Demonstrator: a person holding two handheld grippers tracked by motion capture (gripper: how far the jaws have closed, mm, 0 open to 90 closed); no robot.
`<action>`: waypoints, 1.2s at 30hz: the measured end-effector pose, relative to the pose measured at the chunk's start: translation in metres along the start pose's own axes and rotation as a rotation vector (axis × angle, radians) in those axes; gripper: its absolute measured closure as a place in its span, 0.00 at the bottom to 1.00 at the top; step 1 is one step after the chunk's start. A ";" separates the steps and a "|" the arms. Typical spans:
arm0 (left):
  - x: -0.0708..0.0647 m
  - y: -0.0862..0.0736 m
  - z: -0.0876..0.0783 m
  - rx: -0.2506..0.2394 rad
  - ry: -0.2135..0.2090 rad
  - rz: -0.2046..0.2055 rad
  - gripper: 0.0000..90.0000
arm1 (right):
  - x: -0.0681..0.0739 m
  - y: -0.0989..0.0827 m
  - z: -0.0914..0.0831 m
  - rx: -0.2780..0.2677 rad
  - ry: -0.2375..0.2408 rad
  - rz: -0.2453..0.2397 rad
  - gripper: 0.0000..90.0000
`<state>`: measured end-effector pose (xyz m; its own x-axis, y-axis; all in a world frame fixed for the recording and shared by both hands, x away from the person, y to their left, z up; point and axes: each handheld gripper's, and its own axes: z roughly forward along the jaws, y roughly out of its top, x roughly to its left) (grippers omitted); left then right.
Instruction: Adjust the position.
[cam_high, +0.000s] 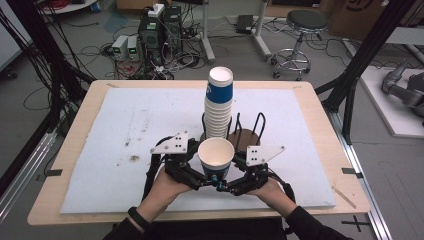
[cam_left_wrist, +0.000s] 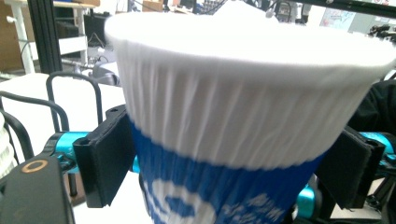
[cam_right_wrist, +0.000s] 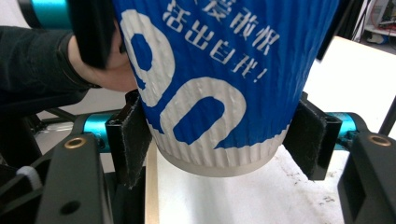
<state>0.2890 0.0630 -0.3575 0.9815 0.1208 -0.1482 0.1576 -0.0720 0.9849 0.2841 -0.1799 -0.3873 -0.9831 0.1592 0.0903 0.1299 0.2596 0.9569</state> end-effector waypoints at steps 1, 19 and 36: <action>-0.001 0.002 -0.001 -0.003 0.003 0.004 0.16 | 0.000 0.000 0.000 0.001 0.000 0.004 0.34; -0.003 0.004 -0.001 -0.009 0.001 0.025 0.26 | 0.003 0.003 -0.002 -0.065 0.013 0.030 0.26; -0.005 0.005 -0.001 -0.024 -0.007 0.011 0.19 | 0.003 0.004 0.000 -0.064 0.028 0.024 0.30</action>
<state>0.2851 0.0629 -0.3513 0.9839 0.1131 -0.1383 0.1447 -0.0499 0.9882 0.2813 -0.1788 -0.3831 -0.9831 0.1378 0.1206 0.1463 0.1944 0.9700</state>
